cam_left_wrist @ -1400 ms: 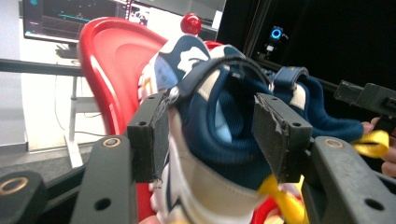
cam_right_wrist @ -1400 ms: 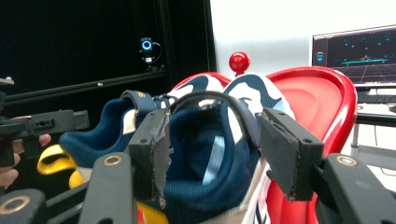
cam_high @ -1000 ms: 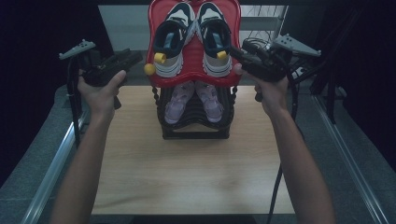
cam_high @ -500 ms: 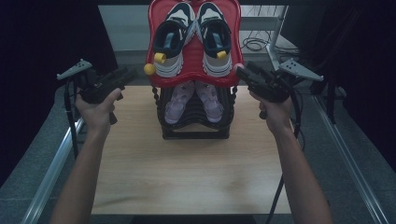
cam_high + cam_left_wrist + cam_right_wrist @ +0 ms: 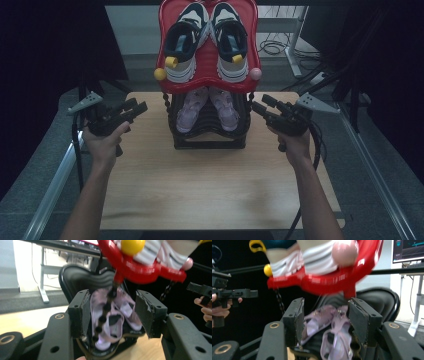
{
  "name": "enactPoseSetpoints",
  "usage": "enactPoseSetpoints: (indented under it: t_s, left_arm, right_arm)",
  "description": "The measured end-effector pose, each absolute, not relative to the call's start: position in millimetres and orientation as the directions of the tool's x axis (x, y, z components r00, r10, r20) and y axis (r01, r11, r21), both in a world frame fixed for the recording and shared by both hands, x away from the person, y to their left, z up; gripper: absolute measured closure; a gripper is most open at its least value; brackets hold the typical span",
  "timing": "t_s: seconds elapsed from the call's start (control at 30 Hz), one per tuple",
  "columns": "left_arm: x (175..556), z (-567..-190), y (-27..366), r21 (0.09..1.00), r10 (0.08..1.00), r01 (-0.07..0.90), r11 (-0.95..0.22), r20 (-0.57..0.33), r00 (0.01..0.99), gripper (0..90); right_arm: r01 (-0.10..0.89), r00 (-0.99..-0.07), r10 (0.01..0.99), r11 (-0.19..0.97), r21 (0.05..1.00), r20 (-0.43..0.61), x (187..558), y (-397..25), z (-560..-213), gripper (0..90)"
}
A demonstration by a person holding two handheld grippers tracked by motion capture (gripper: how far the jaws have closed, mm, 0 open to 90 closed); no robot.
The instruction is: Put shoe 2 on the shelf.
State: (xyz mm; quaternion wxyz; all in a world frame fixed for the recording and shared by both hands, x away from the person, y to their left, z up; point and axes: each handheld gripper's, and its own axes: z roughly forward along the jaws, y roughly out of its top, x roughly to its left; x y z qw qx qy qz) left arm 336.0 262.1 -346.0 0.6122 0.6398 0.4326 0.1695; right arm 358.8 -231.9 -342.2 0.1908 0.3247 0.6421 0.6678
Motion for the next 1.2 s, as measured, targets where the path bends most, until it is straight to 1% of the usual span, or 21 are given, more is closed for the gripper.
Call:
enactPoseSetpoints:
  t_s: [0.2,0.4,0.63,0.67,0.73,0.83,1.1,1.2]
  left_arm:
    - [328.5,-371.5,261.5,0.92,0.759,0.38,0.098,-0.316,0.569,46.3]
    - [320.1,-397.6,259.8,0.901,0.751,0.43,0.055,-0.322,0.577,46.4]
    - [303.5,-431.5,259.7,0.881,0.756,0.469,0.054,-0.343,0.558,46.5]
    - [303.5,-431.5,259.7,0.881,0.756,0.469,0.054,-0.343,0.558,46.6]
    - [300.0,-440.8,260.7,0.874,0.761,0.483,0.053,-0.349,0.547,46.6]
    - [297.6,-454.7,260.2,0.861,0.775,0.508,0.034,-0.344,0.53,46.6]
    - [296.4,-481.6,257.0,0.831,0.777,0.554,0.039,-0.374,0.506,46.6]
    - [297.9,-486.9,255.2,0.818,0.777,0.575,0.03,-0.381,0.501,46.6]
  right_arm:
    - [0.191,-0.717,0.672,-0.069,0.979,0.187,347.5,-231.1,-372.5,46.7]
    - [0.245,-0.699,0.686,-0.036,0.969,0.202,334.0,-234.1,-408.5,46.6]
    - [0.309,-0.672,0.705,-0.012,0.951,0.227,322.7,-245.0,-444.5,46.6]
    - [0.309,-0.672,0.705,-0.012,0.951,0.227,322.7,-245.0,-444.5,46.6]
    - [0.333,-0.657,0.717,-0.002,0.943,0.233,320.7,-249.8,-455.6,46.6]
    - [0.345,-0.651,0.723,0.01,0.939,0.231,319.7,-252.0,-463.5,46.6]
    - [0.403,-0.631,0.739,0.055,0.913,0.235,319.2,-251.9,-487.7,46.6]
    - [0.417,-0.626,0.741,0.056,0.907,0.242,319.5,-251.3,-491.4,46.6]
